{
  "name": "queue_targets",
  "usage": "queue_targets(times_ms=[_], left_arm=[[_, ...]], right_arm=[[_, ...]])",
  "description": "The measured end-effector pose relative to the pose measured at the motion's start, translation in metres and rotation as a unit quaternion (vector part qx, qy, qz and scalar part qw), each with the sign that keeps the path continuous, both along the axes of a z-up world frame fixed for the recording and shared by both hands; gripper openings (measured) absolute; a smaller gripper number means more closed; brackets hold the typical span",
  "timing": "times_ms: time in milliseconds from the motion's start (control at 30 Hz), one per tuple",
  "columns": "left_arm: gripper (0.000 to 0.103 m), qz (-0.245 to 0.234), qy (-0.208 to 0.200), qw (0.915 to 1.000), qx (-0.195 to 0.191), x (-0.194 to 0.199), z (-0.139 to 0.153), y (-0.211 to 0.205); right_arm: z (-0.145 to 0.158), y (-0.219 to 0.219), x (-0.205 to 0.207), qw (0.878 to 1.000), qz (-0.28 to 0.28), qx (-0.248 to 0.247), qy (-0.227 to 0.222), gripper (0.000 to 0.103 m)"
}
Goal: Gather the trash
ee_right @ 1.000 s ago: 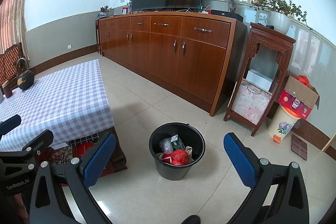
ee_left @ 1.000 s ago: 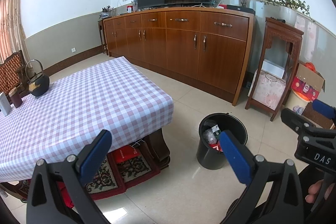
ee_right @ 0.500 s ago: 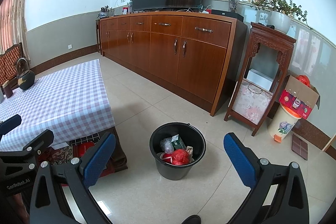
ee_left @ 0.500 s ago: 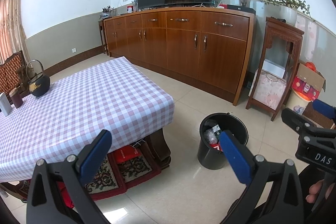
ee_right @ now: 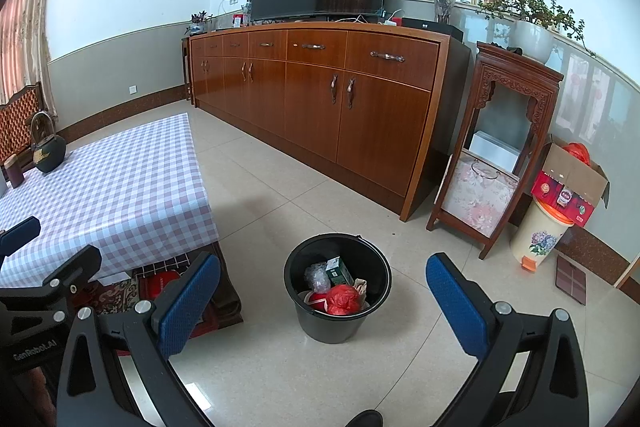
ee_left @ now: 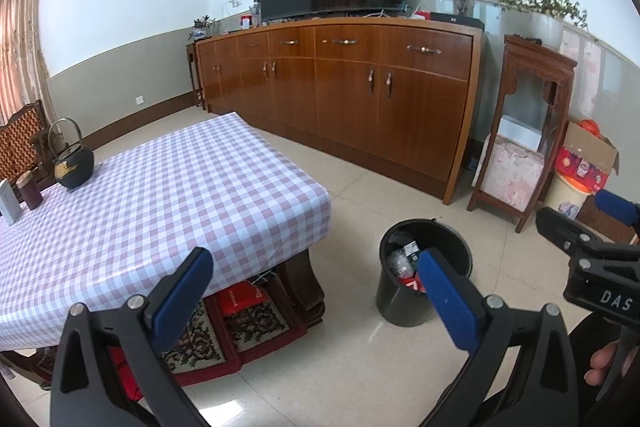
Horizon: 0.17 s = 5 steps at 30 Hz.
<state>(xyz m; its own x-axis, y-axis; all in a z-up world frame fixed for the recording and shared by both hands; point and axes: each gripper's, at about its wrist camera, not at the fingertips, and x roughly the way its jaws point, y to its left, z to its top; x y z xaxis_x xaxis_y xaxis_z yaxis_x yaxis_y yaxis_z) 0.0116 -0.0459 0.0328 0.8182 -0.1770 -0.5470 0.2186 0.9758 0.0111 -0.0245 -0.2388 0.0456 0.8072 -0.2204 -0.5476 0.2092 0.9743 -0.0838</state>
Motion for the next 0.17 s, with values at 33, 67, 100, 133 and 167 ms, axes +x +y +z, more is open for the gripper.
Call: queue_targets(times_ms=[33, 67, 100, 133, 167], left_arm=[[0.103, 0.001, -0.001, 1.0000, 0.000, 0.0005, 0.0001, 0.0008], [0.103, 0.003, -0.003, 1.0000, 0.001, 0.0005, 0.0001, 0.0009], [0.103, 0.004, -0.002, 1.0000, 0.000, 0.0010, 0.0001, 0.0016], [0.103, 0.004, 0.002, 1.0000, -0.001, 0.0023, -0.0002, 0.0013], [0.103, 0.005, 0.006, 1.0000, -0.005, 0.0032, -0.0007, 0.0024]], right_arm=[[0.0002, -0.0003, 0.0003, 1.000, -0.001, 0.000, 0.000, 0.103], [0.0001, -0.0004, 0.0002, 1.000, -0.001, 0.000, -0.001, 0.103], [0.0008, -0.0010, 0.0004, 1.000, -0.001, 0.000, 0.000, 0.103], [0.0003, -0.0009, 0.0007, 1.000, -0.002, 0.000, 0.000, 0.103], [0.0005, -0.0013, 0.0003, 1.000, -0.002, 0.000, 0.000, 0.103]])
